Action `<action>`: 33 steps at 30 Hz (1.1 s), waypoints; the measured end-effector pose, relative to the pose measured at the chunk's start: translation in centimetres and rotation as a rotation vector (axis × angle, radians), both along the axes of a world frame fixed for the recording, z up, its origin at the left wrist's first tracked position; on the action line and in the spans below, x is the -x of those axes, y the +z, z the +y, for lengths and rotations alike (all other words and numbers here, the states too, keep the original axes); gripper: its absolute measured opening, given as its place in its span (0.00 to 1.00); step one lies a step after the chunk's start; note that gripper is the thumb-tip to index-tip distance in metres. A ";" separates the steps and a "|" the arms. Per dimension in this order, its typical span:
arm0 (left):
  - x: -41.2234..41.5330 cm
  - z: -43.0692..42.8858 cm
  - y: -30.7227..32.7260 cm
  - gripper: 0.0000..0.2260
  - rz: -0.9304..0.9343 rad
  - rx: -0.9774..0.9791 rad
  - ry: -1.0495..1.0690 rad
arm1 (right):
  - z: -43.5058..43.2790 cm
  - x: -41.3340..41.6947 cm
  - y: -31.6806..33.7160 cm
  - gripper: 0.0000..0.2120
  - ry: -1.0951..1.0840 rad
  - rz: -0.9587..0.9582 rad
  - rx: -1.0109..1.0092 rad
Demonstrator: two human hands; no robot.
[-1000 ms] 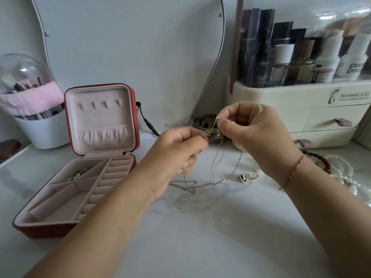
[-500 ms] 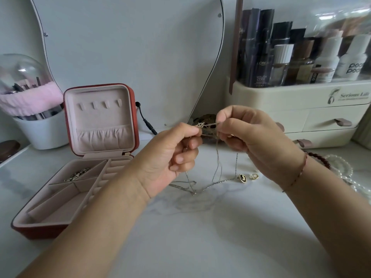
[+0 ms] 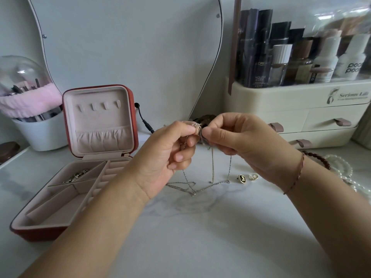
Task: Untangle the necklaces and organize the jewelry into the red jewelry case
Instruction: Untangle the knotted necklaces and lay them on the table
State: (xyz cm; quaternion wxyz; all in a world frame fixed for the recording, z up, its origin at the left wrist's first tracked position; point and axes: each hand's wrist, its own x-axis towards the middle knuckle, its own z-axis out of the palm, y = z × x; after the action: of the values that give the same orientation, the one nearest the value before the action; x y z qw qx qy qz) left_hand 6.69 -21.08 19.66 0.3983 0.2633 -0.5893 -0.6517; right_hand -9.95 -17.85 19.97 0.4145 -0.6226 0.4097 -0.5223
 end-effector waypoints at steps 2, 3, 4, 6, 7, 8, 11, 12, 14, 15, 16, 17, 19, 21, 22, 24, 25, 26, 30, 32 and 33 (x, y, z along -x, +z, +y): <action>0.0 -0.1 0.0 0.04 0.010 0.020 -0.016 | 0.0 0.1 0.0 0.08 0.031 -0.010 0.003; -0.1 -0.1 0.0 0.04 0.008 0.031 -0.019 | 0.0 0.1 0.0 0.07 0.041 -0.007 0.004; -0.1 -0.1 0.0 0.04 0.006 0.038 -0.018 | 0.1 0.1 0.0 0.05 0.045 -0.004 0.005; -0.1 -0.1 0.0 0.05 0.006 0.052 -0.017 | 0.2 0.0 0.0 0.04 0.042 0.009 0.010; -0.1 -0.1 0.0 0.05 0.004 0.060 -0.014 | 0.3 0.0 0.0 0.04 0.036 0.016 0.015; -0.1 -0.1 0.0 0.05 0.001 0.070 -0.013 | 0.3 0.0 0.0 0.03 0.028 0.020 0.018; 0.0 -0.2 -0.1 0.04 -0.013 0.091 0.003 | 0.2 0.1 0.0 0.04 0.004 0.031 0.021; -0.1 -0.2 -0.1 0.04 -0.017 0.096 0.002 | 0.2 0.1 0.0 0.05 0.007 0.022 0.020; -0.1 -0.2 -0.1 0.04 -0.028 0.112 -0.016 | 0.1 0.2 0.0 0.06 0.012 -0.017 0.012; -0.1 -0.2 -0.1 0.05 -0.035 0.117 -0.025 | 0.1 0.3 0.1 0.06 0.009 -0.036 0.008; -0.1 -0.2 -0.1 0.05 -0.044 0.116 -0.033 | 0.1 0.4 0.1 0.05 0.007 -0.057 0.006; -0.2 -0.2 -0.1 0.06 -0.055 0.113 -0.039 | 0.1 0.4 0.1 0.05 0.011 -0.077 0.008; -0.2 -0.2 -0.1 0.09 -0.081 0.116 -0.050 | 0.1 0.5 0.2 0.04 0.021 -0.109 0.025; -0.2 -0.1 -0.1 0.11 -0.107 0.119 -0.068 | 0.1 0.4 0.2 0.03 0.027 -0.133 0.042; -0.2 0.0 -0.1 0.11 -0.117 0.114 -0.080 | 0.1 0.4 0.2 0.03 0.033 -0.142 0.049; -0.2 0.1 -0.1 0.10 -0.126 0.100 -0.103 | 0.2 0.3 0.2 0.03 0.047 -0.150 0.058; -0.2 0.1 -0.1 0.09 -0.131 0.097 -0.115 | 0.3 0.3 0.2 0.03 0.051 -0.150 0.059; -0.2 0.2 -0.1 0.08 -0.139 0.099 -0.129 | 0.3 0.3 0.2 0.03 0.050 -0.148 0.060; -0.2 0.6 0.1 0.08 -0.192 0.137 -0.198 | 0.1 0.3 0.0 0.04 0.064 -0.127 0.048; -0.2 0.8 0.1 0.08 -0.212 0.142 -0.223 | 0.1 0.4 -0.1 0.05 0.072 -0.097 0.027; -0.1 0.9 0.1 0.08 -0.221 0.146 -0.231 | 0.2 0.4 -0.1 0.06 0.074 -0.077 0.014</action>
State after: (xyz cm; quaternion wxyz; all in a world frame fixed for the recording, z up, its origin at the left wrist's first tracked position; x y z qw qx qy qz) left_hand 6.84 -20.18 19.78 0.2714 0.2344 -0.7017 -0.6157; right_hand -10.36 -17.67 19.89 0.4444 -0.6197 0.3664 -0.5331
